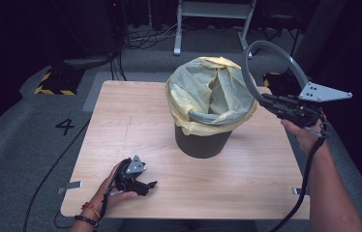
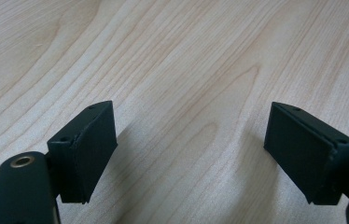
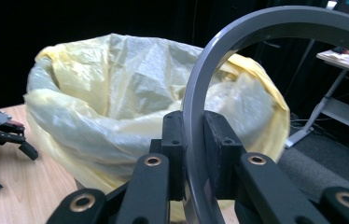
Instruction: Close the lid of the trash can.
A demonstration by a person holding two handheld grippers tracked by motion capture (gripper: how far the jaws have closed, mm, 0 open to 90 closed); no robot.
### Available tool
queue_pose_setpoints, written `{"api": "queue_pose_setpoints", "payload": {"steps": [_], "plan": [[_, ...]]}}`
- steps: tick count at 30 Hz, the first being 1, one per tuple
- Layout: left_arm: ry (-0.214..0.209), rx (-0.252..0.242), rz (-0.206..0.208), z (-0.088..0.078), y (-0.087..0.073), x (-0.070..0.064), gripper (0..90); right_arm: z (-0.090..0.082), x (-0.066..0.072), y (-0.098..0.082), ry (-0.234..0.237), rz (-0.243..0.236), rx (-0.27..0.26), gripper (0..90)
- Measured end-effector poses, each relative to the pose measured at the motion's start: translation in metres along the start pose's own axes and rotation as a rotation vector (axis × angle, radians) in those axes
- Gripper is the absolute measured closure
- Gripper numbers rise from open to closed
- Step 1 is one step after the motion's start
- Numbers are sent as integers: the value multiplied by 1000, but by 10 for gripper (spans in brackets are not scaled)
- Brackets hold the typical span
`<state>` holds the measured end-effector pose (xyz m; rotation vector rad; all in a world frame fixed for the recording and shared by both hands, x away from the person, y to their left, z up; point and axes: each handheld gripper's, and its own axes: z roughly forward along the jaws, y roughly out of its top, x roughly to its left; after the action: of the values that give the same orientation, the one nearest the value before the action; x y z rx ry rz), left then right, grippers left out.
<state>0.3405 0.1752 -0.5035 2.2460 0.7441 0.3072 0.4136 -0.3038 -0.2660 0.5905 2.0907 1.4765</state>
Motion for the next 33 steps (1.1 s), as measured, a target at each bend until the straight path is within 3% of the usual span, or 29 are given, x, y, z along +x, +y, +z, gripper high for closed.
{"api": "queue_pose_setpoints", "payload": {"steps": [10, 24, 33], "plan": [[0, 0, 0, 0, 0, 0, 168, 19, 22, 17, 56, -54, 38, 798], [0, 0, 0, 0, 0, 0, 168, 55, 63, 41, 184, -154, 125, 797], [0, 0, 0, 0, 0, 0, 168, 70, 82, 54, 245, -191, 165, 797]]}}
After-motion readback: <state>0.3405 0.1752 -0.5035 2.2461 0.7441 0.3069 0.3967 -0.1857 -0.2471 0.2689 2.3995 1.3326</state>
